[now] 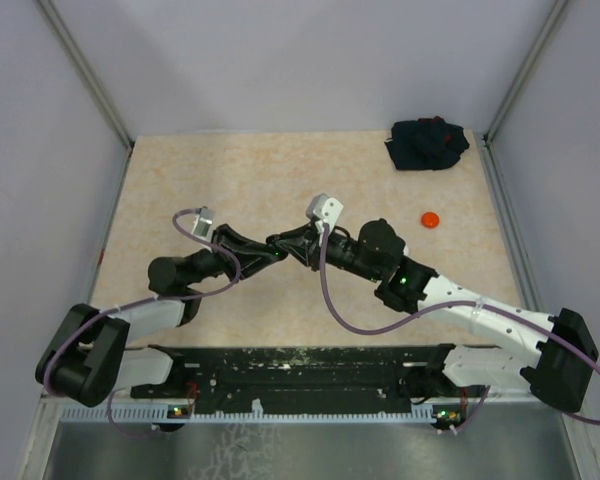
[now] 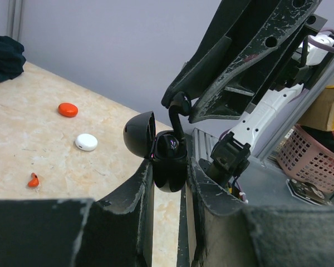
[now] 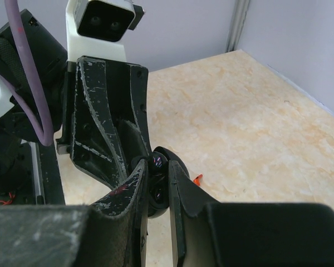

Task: Insert the wireless bluetooth earbuds into the charging case
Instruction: Place the earbud in the charging case.

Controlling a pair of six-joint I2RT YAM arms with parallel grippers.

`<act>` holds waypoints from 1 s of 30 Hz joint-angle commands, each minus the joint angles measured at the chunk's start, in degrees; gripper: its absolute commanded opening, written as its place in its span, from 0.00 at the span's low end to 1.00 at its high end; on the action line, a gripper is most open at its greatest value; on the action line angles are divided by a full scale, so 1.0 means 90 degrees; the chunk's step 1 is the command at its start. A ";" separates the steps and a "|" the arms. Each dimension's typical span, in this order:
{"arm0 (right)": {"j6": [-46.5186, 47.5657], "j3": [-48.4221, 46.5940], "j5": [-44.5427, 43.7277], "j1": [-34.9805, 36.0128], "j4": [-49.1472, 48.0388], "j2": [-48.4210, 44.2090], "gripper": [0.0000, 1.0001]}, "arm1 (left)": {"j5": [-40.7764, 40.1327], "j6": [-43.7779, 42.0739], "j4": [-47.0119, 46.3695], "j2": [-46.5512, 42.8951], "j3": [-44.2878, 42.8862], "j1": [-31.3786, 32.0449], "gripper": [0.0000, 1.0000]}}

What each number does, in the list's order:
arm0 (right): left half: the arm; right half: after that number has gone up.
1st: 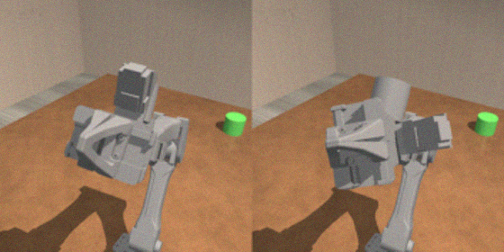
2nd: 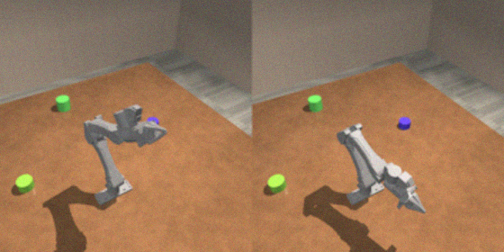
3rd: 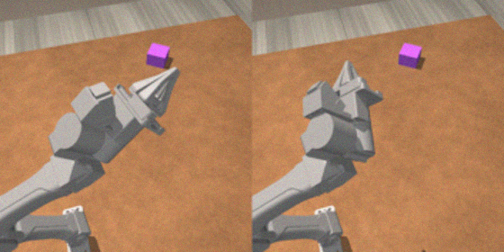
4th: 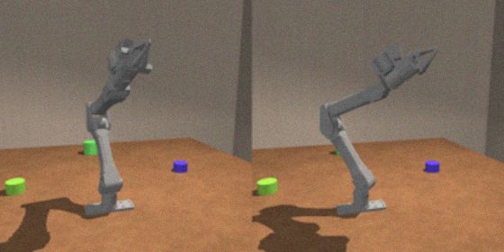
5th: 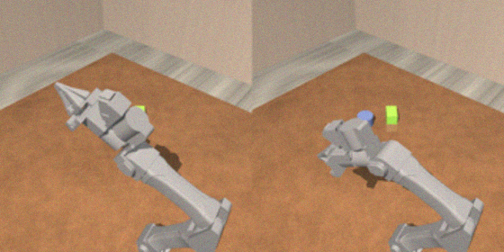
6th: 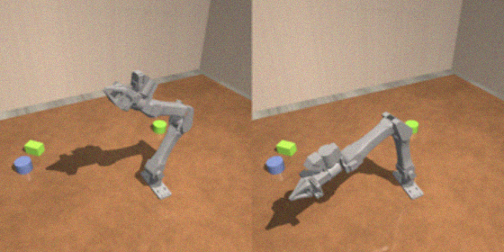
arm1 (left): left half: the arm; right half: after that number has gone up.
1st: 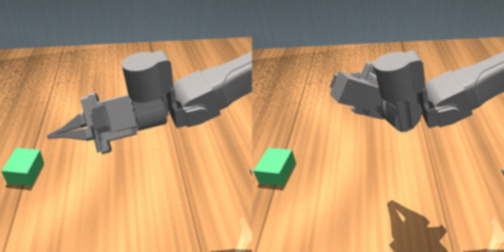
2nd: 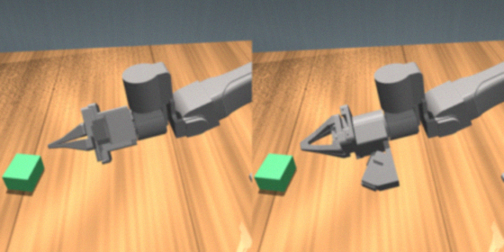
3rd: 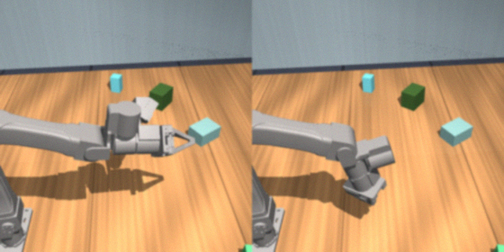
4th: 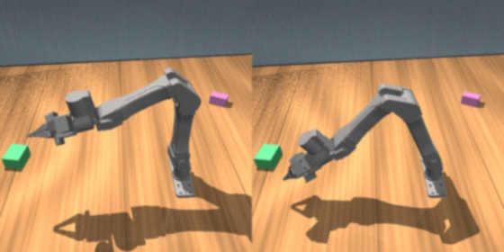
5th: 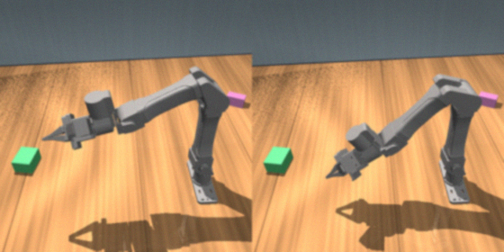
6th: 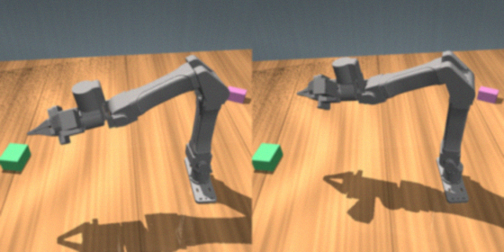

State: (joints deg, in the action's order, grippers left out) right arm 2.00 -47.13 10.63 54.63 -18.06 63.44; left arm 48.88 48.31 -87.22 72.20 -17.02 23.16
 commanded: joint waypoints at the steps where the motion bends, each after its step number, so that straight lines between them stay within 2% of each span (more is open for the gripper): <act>1: 0.0061 0.0141 -0.0062 0.0072 -0.0391 0.0001 0.12 | -0.0126 0.0137 -0.1510 -0.0153 -0.0172 0.0033 0.00; 30: -0.0241 0.0137 0.0520 0.0077 -0.0577 -0.0038 0.11 | -0.0280 -0.0095 -0.0887 -0.0281 -0.0239 0.0024 0.00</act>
State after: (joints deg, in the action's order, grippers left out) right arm 1.17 -45.74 12.32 54.63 -21.02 63.44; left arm 48.07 48.18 -87.24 70.70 -17.21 23.16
